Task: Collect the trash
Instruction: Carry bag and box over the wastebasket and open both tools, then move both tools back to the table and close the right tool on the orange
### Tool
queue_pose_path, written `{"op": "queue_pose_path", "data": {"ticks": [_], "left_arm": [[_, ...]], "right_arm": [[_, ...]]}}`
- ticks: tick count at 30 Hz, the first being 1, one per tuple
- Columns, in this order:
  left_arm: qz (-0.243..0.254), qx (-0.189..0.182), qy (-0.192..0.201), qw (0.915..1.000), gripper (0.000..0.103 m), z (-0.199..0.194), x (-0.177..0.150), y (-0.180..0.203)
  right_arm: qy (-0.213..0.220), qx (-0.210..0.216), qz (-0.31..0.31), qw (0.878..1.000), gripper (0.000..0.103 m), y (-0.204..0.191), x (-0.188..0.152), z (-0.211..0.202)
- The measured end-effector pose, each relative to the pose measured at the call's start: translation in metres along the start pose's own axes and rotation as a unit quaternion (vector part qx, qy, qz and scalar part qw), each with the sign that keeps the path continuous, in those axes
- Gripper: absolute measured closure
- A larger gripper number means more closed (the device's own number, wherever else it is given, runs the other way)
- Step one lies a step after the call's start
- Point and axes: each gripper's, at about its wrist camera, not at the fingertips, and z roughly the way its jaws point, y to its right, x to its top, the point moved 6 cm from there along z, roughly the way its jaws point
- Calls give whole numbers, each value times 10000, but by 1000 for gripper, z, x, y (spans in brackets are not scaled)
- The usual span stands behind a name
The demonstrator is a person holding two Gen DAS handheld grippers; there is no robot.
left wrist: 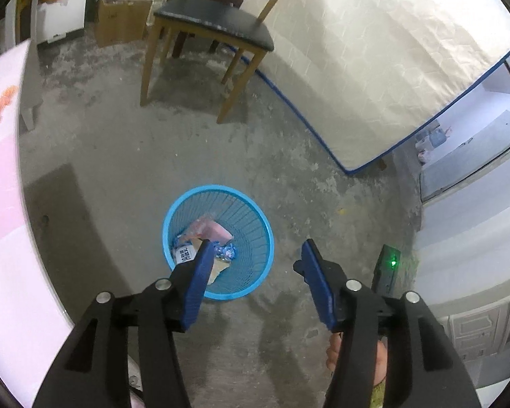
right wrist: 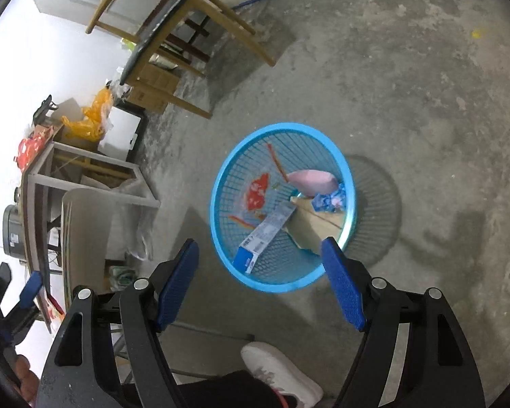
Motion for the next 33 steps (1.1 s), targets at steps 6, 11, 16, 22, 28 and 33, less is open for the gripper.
{"op": "queue_pose_path", "data": {"ticks": [6, 11, 16, 22, 28, 33], "left_arm": [[181, -53, 452, 9988, 43, -65, -13, -4], [391, 100, 895, 9952, 32, -128, -46, -16], [441, 599, 1362, 9879, 22, -183, -98, -46], [263, 1426, 1576, 9768, 21, -217, -161, -97], [-21, 2011, 1846, 9620, 21, -236, -205, -141], [-349, 2180, 2092, 9526, 21, -249, -224, -172]], "right_arm": [[89, 104, -208, 9997, 32, -12, -2, -9], [145, 295, -557, 9979, 32, -41, -11, -28], [118, 630, -1044, 9925, 32, -84, -26, -50], [-63, 980, -1977, 9753, 31, -157, -56, -63], [-471, 1466, -2925, 9438, 31, -242, -106, -55], [-827, 1564, -3511, 9195, 35, -306, -149, -21]]}}
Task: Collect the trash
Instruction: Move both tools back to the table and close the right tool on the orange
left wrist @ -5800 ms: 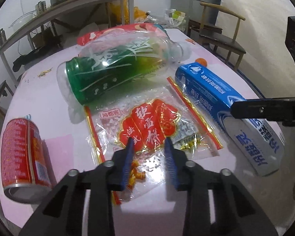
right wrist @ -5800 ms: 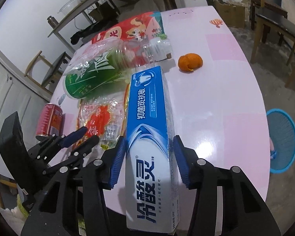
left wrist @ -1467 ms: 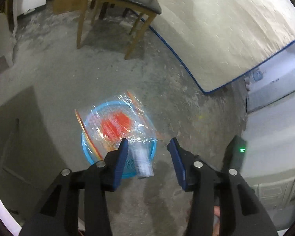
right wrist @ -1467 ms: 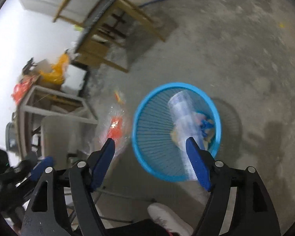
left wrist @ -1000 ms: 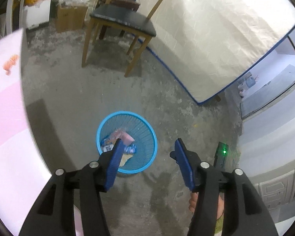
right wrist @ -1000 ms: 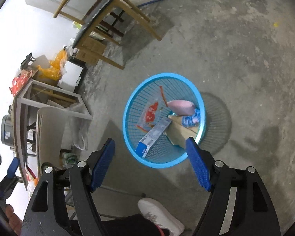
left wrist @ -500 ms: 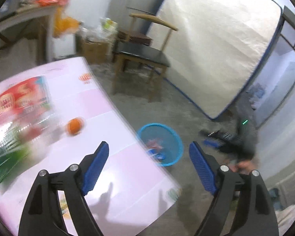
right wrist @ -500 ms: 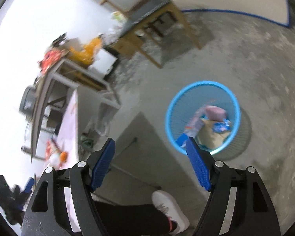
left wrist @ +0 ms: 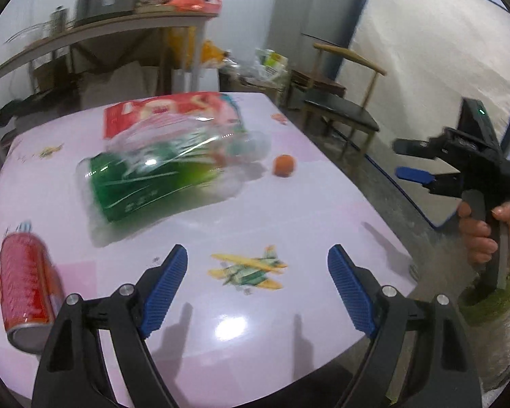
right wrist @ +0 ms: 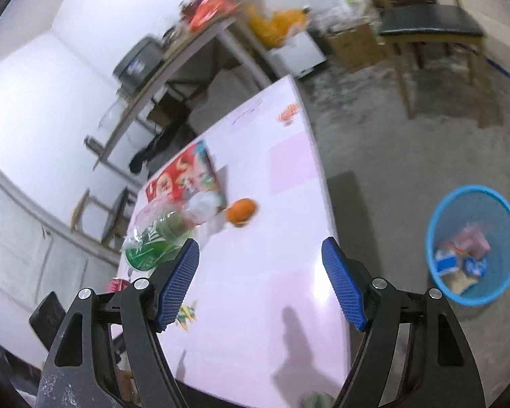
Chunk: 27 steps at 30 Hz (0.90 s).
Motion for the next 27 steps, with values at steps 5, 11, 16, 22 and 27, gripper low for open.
{"op": "queue_pose_path", "data": {"ticks": [5, 11, 16, 22, 27], "left_arm": [[-40, 154, 277, 9995, 21, -6, -1, -18], [53, -8, 473, 9989, 21, -12, -3, -25], [207, -303, 527, 9979, 23, -12, -10, -22], [337, -551, 477, 9968, 27, -9, -17, -16], [355, -632, 358, 9967, 27, -4, -22, -13]], "right_arm": [[-295, -228, -392, 9985, 50, -30, 13, 57], [-511, -796, -626, 9935, 69, -34, 19, 110], [-695, -901, -643, 9914, 82, -28, 16, 125], [-1012, -693, -754, 9896, 92, -37, 0, 122], [-1340, -517, -942, 9851, 93, -51, -22, 114]]}}
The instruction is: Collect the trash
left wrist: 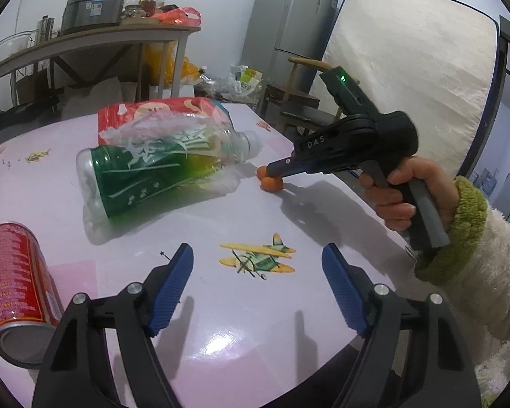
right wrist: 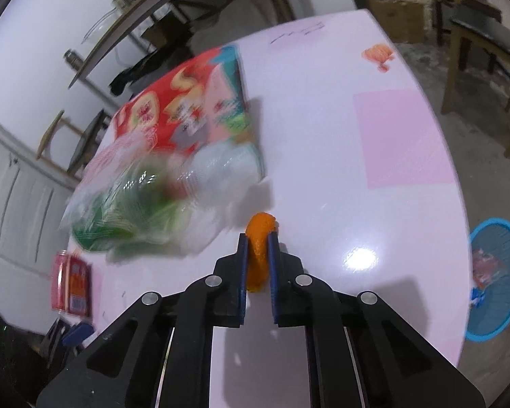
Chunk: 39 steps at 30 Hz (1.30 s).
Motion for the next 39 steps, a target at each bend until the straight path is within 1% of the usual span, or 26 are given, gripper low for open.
{"op": "queue_pose_path", "data": {"ticks": [5, 7, 9, 10, 11, 12, 13, 14, 16, 19, 21, 27, 29, 30, 32, 34, 37, 39], "left_arm": [[1, -6, -100, 10000, 27, 1, -6, 1], [37, 5, -138, 9999, 28, 2, -9, 2], [72, 24, -176, 9998, 29, 2, -12, 3], [86, 33, -202, 9998, 30, 3, -13, 3], [90, 47, -250, 9996, 30, 6, -15, 3], [81, 51, -275, 9996, 32, 6, -16, 3], [63, 52, -307, 9995, 34, 8, -17, 2], [43, 51, -328, 9994, 34, 9, -18, 1], [-15, 42, -366, 9993, 39, 11, -19, -1], [-118, 16, -399, 9991, 42, 16, -19, -3], [-146, 47, -446, 9989, 44, 21, -18, -3], [-28, 142, -633, 9979, 49, 42, -14, 3], [25, 247, -670, 9974, 53, 47, -12, 4], [16, 275, -673, 9974, 57, 49, -10, 3], [-68, 275, -699, 9971, 64, 53, -8, 1], [-88, 336, -706, 9969, 75, 55, -7, -2], [-126, 373, -716, 9967, 83, 57, -5, -6], [-175, 346, -706, 9967, 85, 56, -5, -8]], "right_arm": [[-353, 423, -113, 9984, 93, -22, -31, -2], [-527, 663, -96, 9964, 93, -31, -42, -1], [-803, 1019, -47, 9915, 93, -41, -57, 1], [-1011, 1273, 14, 9867, 91, -47, -66, 3], [-1137, 1446, 76, 9829, 88, -50, -68, 3], [-1222, 1579, 138, 9798, 86, -52, -71, 3], [-1270, 1699, 190, 9771, 80, -52, -74, 2], [-1278, 1819, 268, 9746, 77, -51, -76, 0], [-1204, 1867, 365, 9743, 61, -46, -74, -6], [-1132, 2082, 543, 9700, 57, -47, -71, -11], [-1081, 2226, 680, 9665, 56, -45, -68, -14], [-860, 2282, 898, 9656, 55, -38, -66, -18], [-795, 2270, 930, 9662, 55, -33, -64, -22], [-760, 2258, 931, 9667, 55, -31, -63, -24], [-669, 2218, 895, 9687, 55, -30, -61, -29], [-578, 2172, 828, 9709, 55, -30, -57, -33], [-402, 2140, 668, 9737, 53, -36, -45, -41], [-286, 2084, 500, 9764, 52, -44, -36, -45]]}}
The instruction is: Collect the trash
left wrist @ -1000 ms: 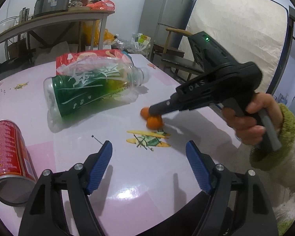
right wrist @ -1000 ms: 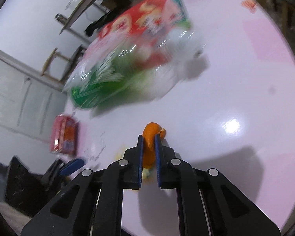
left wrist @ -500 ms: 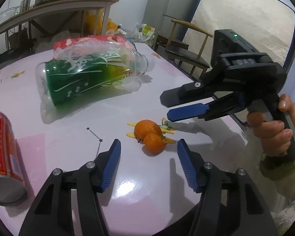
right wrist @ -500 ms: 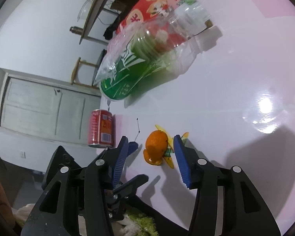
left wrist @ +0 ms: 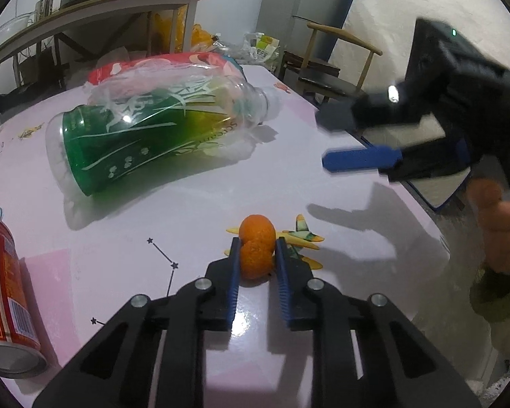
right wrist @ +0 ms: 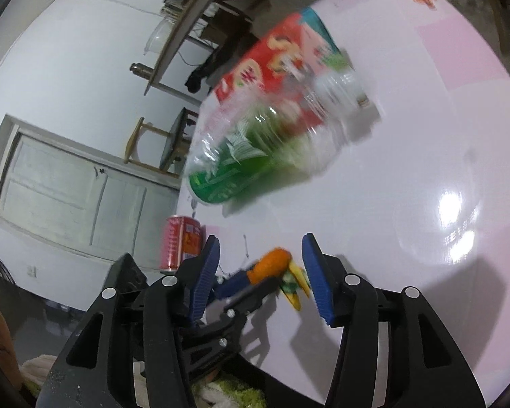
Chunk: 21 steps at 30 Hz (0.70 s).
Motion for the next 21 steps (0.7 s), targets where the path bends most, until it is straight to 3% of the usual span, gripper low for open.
{"op": "queue_pose_path", "data": {"ticks": [8, 11, 16, 21], "left_arm": [[-160, -4, 17, 9999, 87, -8, -7, -11], [-247, 10, 30, 9997, 88, -13, -11, -17], [-358, 20, 67, 9993, 88, -19, -15, -24], [-420, -25, 86, 9991, 88, -20, -16, -27]], "right_arm": [[293, -279, -616, 9973, 45, -43, 38, 14], [435, -522, -778, 9947, 38, -53, 54, 22], [634, -979, -890, 9892, 29, -56, 84, 36], [423, -1376, -924, 9853, 26, -41, 104, 53]]}}
